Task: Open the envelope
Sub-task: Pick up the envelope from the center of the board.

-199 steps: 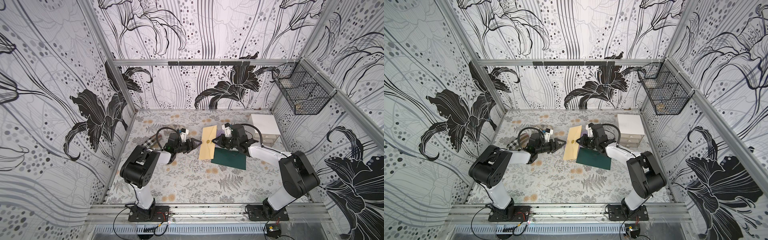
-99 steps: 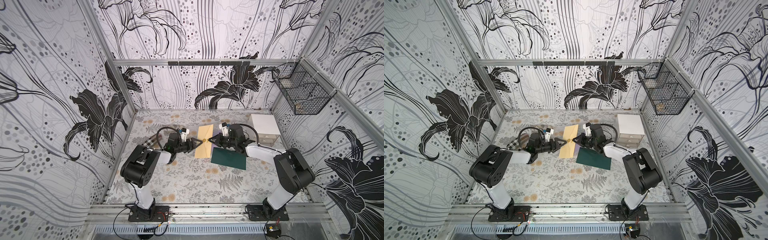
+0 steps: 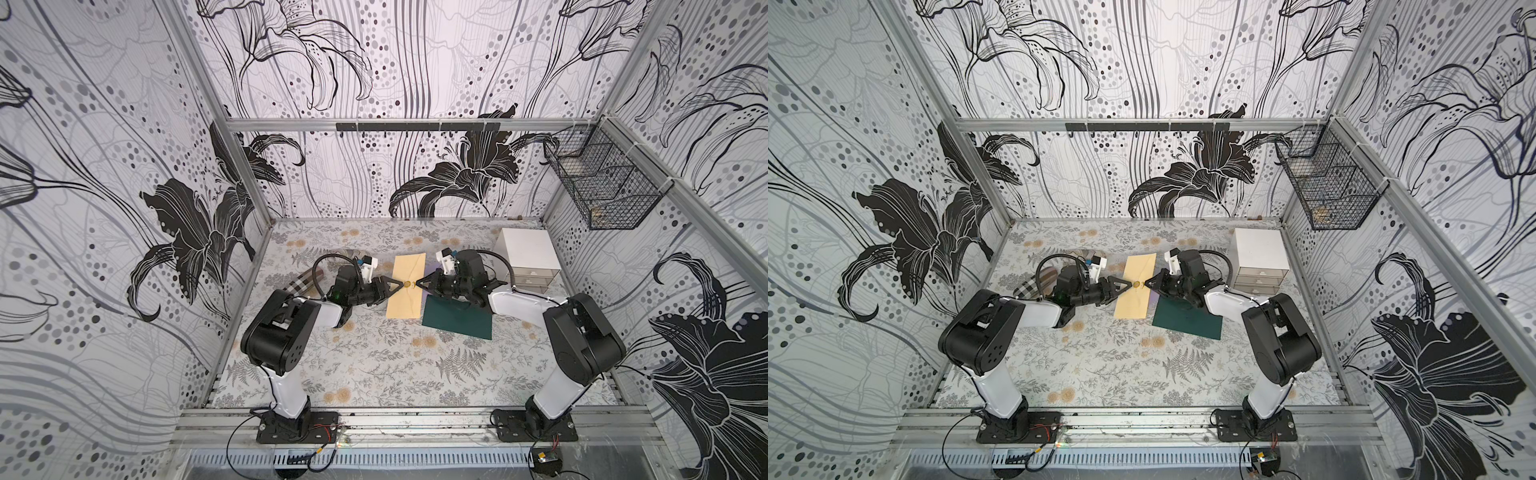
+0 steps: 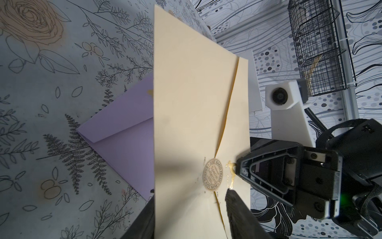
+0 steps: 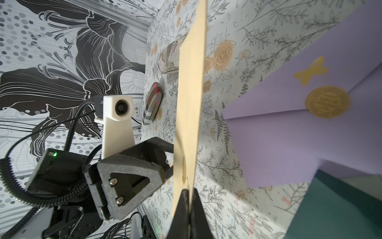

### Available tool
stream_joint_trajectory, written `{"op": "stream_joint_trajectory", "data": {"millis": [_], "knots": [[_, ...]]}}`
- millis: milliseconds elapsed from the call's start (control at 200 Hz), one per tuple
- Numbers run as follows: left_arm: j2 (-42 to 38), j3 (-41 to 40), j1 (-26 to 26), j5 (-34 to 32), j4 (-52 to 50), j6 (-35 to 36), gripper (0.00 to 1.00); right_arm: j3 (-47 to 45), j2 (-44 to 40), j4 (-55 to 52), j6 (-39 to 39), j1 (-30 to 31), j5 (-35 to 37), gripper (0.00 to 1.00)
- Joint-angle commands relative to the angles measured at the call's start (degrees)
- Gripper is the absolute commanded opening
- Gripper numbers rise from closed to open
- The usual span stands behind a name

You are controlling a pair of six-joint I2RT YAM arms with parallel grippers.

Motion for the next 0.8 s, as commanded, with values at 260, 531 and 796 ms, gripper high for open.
{"op": "stream_joint_trajectory", "data": {"millis": [260,531,796], "knots": [[-1.43,-0.06,-0.21,-0.15,2.79,1.14,0.34,2.27,0.37,-6.74,-3.24,0.29,2.61,0.00],[-1.12,0.16,-0.21,0.05,2.70,1.05,0.23,2.62,0.65,-8.24,-3.97,0.62,3.33,0.00],[-1.11,0.21,-0.22,0.17,2.79,1.11,0.11,4.83,0.64,-11.99,-6.07,1.84,5.22,0.00]]}}
